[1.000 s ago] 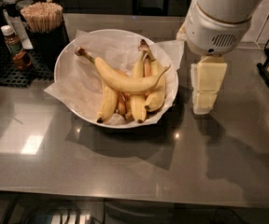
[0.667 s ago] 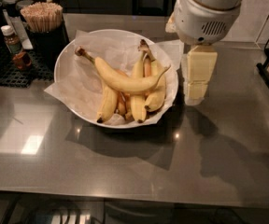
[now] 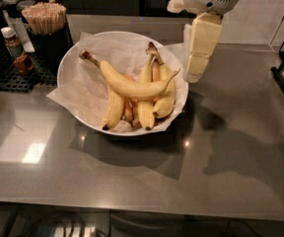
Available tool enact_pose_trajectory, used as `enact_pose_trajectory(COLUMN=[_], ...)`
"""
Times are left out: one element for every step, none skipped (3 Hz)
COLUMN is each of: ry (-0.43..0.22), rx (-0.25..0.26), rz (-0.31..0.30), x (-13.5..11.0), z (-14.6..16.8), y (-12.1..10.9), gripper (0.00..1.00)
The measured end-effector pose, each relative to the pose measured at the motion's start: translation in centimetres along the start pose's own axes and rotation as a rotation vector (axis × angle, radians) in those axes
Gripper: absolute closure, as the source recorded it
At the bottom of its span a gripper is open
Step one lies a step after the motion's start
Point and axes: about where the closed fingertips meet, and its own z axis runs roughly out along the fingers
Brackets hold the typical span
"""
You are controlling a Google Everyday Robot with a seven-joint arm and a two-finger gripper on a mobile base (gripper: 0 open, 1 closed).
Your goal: Pick banana from white bowl
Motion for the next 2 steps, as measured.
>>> enact_pose_trajectory(ry=[-0.032,-0.032], rx=[0.032,0.032], rz=[-0.004,-0.004], x=[-0.84,-0.84], z=[-0.43,-0.42], y=[-0.87,-0.87], gripper=[0.0,0.0])
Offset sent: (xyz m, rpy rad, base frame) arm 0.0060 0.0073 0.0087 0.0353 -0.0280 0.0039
